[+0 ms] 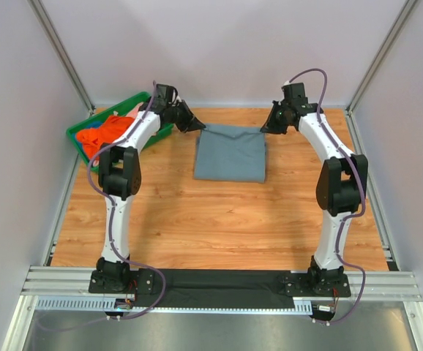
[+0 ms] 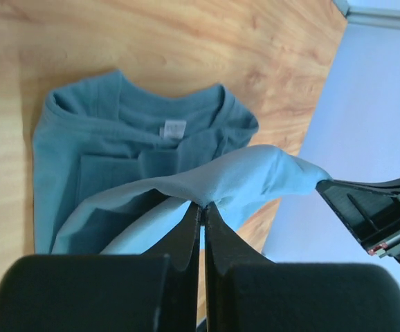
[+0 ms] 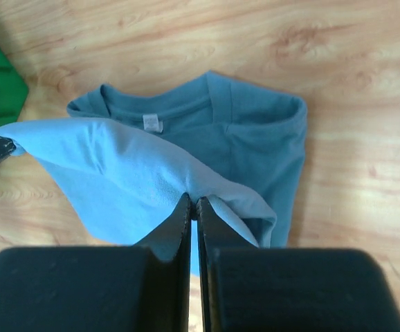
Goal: Fold and stack the t-shirts
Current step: Fold the tshirt
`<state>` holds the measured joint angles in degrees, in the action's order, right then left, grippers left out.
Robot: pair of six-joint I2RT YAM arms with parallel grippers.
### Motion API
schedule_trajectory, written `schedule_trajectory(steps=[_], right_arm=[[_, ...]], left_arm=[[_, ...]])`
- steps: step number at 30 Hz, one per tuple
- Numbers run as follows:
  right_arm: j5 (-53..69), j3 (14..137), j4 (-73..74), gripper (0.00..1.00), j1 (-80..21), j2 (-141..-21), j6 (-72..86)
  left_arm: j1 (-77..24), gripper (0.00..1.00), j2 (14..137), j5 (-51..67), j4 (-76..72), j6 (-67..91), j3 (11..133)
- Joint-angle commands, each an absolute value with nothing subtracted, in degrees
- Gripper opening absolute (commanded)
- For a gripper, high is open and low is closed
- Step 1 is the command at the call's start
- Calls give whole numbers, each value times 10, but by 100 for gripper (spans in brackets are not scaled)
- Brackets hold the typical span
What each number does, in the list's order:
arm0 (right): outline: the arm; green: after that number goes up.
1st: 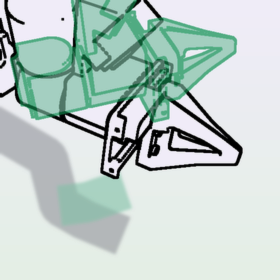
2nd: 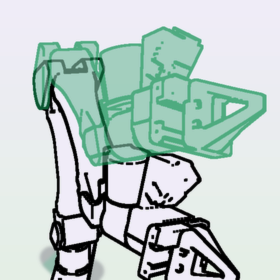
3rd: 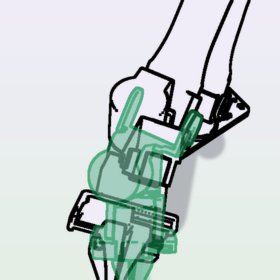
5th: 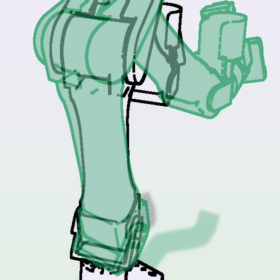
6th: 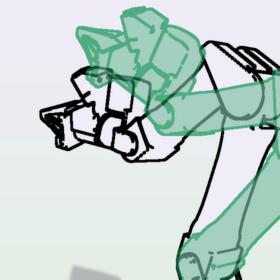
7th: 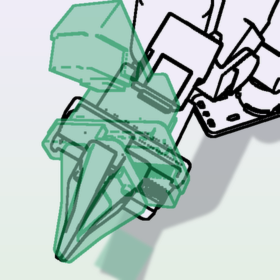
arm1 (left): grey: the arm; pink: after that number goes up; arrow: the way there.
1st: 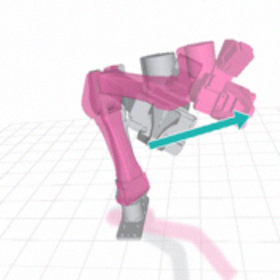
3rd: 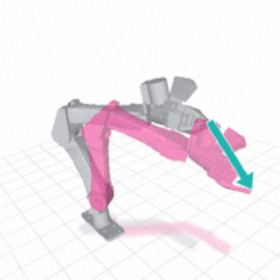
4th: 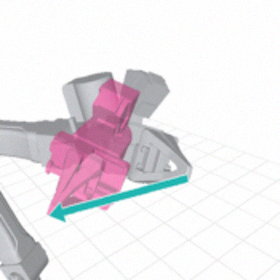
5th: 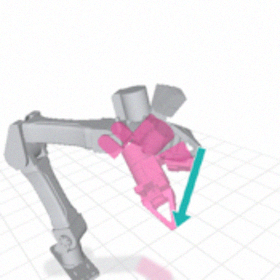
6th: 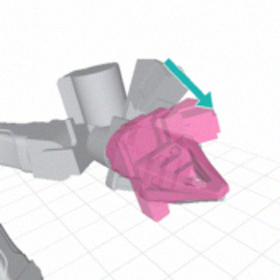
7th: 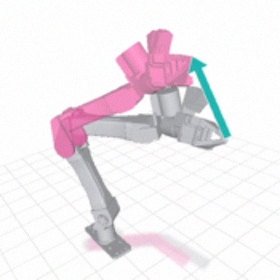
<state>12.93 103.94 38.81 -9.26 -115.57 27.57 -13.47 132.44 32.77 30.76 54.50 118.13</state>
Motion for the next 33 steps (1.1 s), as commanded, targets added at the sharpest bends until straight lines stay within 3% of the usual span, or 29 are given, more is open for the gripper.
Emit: schedule_trajectory(steps=[1, 10, 11, 13, 14, 17, 20, 26, 33], right_arm=[[143, 1098, 348, 0, -84, -1212, 272], [169, 1214, 326, 4, -66, -1325, 280], [177, 1218, 315, 11, -62, -1329, 284], [178, 1243, 317, 21, -58, -1337, 280], [179, 1251, 329, 32, -53, -1338, 275], [191, 1252, 356, 49, -43, -1329, 257], [213, 1207, 369, 56, -38, -1305, 243], [290, 1081, 380, 55, -38, -1262, 214], [370, 962, 352, 51, -39, -1211, 173]], left_arm=[[-131, 0, 1352, 341, 229, 574, 1238], [-119, 2, 1448, 304, 205, 584, 1336], [-115, 5, 1448, 297, 205, 582, 1337], [-110, 20, 1438, 281, 199, 576, 1328], [-107, 24, 1428, 275, 201, 569, 1328], [-106, 28, 1403, 257, 215, 533, 1327], [-111, 29, 1377, 257, 217, 506, 1302], [-132, 26, 1350, 294, 239, 465, 1231], [-158, 28, 1267, 270, 334, 353, 1132]])
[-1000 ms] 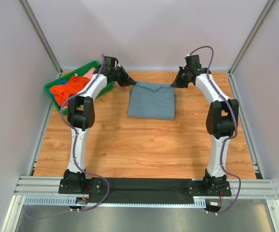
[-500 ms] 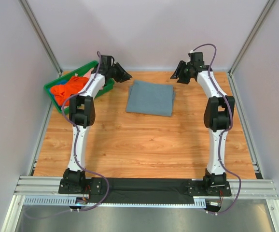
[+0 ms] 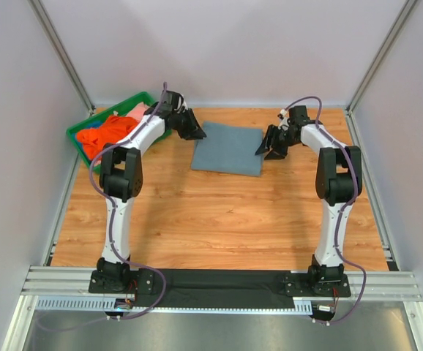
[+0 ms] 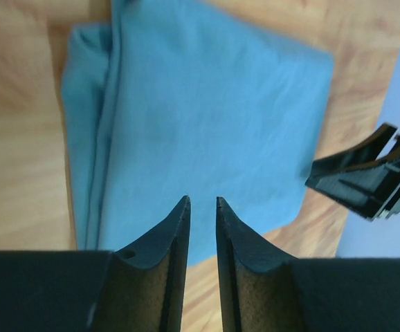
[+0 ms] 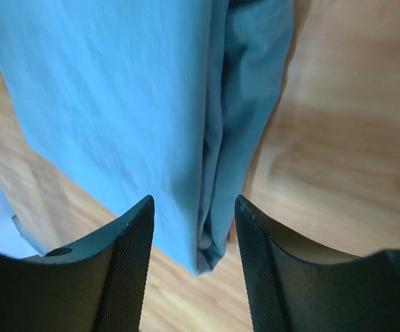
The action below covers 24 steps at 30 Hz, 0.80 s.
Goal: Fold and stack the t-shirts
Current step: Fold the tshirt
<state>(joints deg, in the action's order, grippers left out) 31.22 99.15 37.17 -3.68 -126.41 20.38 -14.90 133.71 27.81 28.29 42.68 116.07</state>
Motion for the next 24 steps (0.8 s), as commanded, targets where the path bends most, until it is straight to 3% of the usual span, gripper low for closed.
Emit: schedule_trajectory(steps=[1, 12, 21, 22, 24], right_arm=[[373, 951, 346, 51, -40, -1205, 175], [360, 865, 312, 49, -54, -1185, 162], [367, 857, 288, 35, -53, -1196, 163], [364, 856, 285, 31, -52, -1194, 163], [361, 853, 286, 25, -52, -1193, 161]], left_arm=[[-160, 29, 1255, 264, 337, 345, 1117], [-161, 34, 1223, 226, 360, 283, 989], [-161, 37, 1281, 256, 367, 250, 1030], [-161, 37, 1283, 263, 365, 252, 1027], [-161, 24, 1281, 279, 352, 258, 1012]])
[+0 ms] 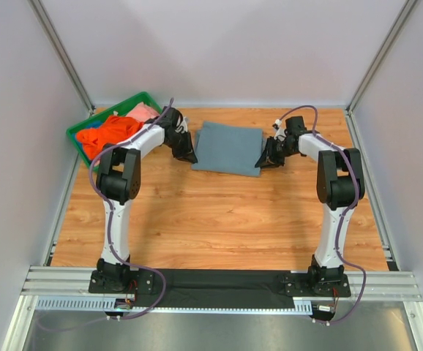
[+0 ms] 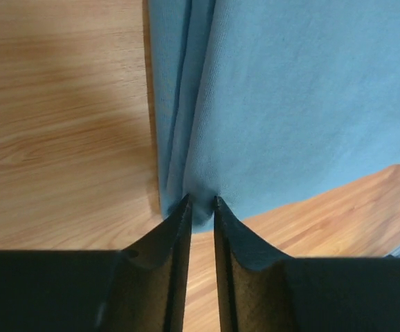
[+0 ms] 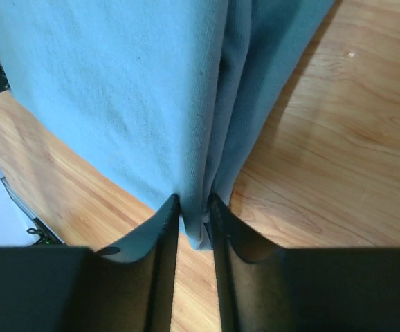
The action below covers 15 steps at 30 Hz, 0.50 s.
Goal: Fold and stack the t-shirts
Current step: Fold the tshirt
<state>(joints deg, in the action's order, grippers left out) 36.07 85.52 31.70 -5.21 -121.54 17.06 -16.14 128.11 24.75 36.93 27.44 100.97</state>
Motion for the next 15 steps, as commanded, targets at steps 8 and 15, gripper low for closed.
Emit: schedule_trajectory(steps=[8, 15], right_arm=[[330, 796, 316, 0, -40, -1139, 156], [313, 723, 328, 0, -37, -1076, 167]], left_arm=[[-161, 0, 1229, 259, 371, 291, 942], [-170, 0, 1134, 265, 345, 314, 794]])
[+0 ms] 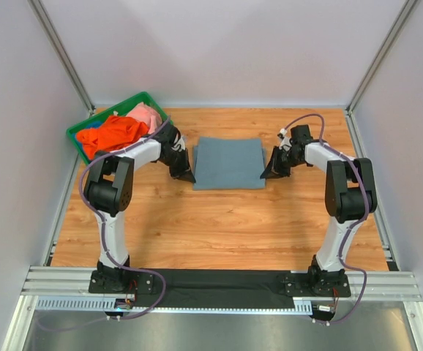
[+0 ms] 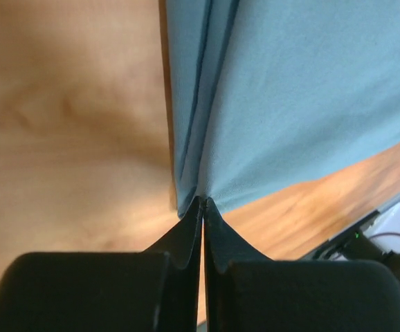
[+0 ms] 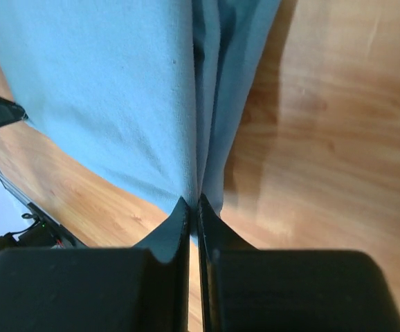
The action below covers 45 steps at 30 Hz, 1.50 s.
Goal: Fold and stack the t-shirts
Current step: Fold the tshirt, then neatly place the folded tshirt to the corner
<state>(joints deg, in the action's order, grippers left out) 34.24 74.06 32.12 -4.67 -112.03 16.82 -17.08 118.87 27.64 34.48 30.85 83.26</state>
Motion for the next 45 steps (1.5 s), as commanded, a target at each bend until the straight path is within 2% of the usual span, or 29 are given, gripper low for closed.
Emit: schedule_trajectory(steps=[1, 3, 4, 8, 10, 13, 16, 19, 28, 33, 38, 41, 45], right_arm=[[310, 716, 330, 0, -38, -1071, 171], [309, 697, 332, 4, -37, -1059, 175], [295, 695, 343, 13, -38, -1056, 177], [274, 721, 383, 29, -34, -1039, 182], [289, 751, 396, 32, -33, -1034, 185], [350, 780, 376, 30, -33, -1047, 200], [398, 801, 354, 26, -47, -1074, 218], [427, 810, 335, 25, -68, -1095, 219], [404, 755, 273, 24, -55, -1176, 195], [398, 779, 277, 24, -47, -1179, 205], [431, 802, 228, 25, -46, -1143, 241], [465, 844, 200, 26, -46, -1167, 272], [489, 894, 154, 28, -46, -1219, 305]], left_arm=[[-171, 0, 1118, 265, 344, 313, 783], [-173, 0, 1104, 275, 344, 316, 758], [-173, 0, 1093, 276, 347, 319, 753], [-173, 17, 1076, 256, 398, 318, 799], [-173, 19, 1080, 258, 404, 318, 833], [-173, 20, 1117, 290, 385, 331, 905], [-173, 21, 1189, 322, 394, 345, 1029], [-174, 21, 1251, 331, 382, 352, 1086], [-164, 22, 1425, 337, 373, 388, 1272], [-144, 23, 1460, 344, 348, 430, 1315], [-140, 25, 1425, 362, 326, 451, 1332], [-141, 27, 1376, 365, 332, 439, 1304], [-153, 27, 1290, 360, 338, 399, 1178]])
